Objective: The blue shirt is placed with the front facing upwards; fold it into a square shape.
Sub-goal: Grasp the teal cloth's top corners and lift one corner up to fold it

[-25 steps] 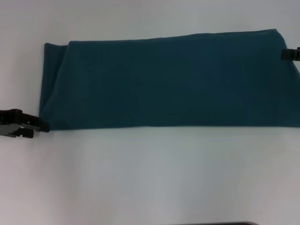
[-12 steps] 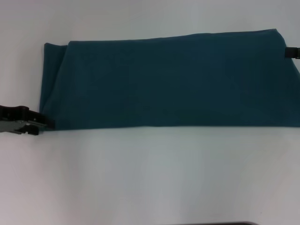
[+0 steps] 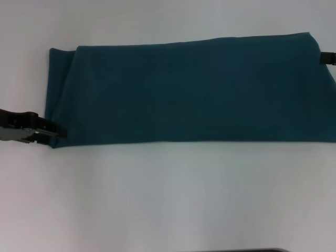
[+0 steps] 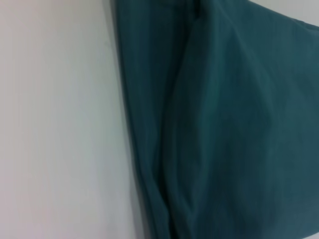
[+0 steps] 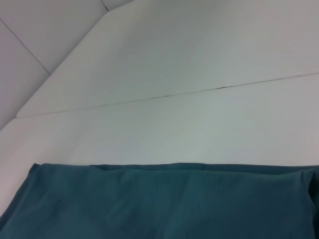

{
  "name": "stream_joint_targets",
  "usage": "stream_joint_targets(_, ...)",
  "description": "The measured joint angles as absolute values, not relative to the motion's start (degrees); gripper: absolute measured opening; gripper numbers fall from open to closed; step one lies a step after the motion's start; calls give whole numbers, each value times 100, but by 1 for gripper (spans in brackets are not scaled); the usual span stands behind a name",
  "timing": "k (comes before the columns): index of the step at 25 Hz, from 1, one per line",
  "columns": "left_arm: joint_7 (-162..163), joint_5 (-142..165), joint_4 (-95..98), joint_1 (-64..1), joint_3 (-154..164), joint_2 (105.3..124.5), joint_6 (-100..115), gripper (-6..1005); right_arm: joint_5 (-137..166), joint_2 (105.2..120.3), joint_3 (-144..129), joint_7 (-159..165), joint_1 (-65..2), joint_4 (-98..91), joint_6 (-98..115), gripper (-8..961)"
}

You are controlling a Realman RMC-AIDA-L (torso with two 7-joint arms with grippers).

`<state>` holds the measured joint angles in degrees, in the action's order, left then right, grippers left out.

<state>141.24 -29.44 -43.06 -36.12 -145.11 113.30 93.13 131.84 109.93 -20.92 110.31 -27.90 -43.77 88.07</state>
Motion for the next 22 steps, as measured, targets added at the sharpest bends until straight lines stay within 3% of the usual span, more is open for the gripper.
stream_joint_targets(13, 14151, -2926, -4532, -3386, -14555, 11227, 9310, 600, 13183, 10993, -2083, 11049, -2795, -4377, 8796, 883)
stream_joint_targets(22, 14164, -2927, -4461, -3403, -14512, 11275, 9240, 600, 13183, 10986, -2083, 11089, -2795, -4377, 8787, 882)
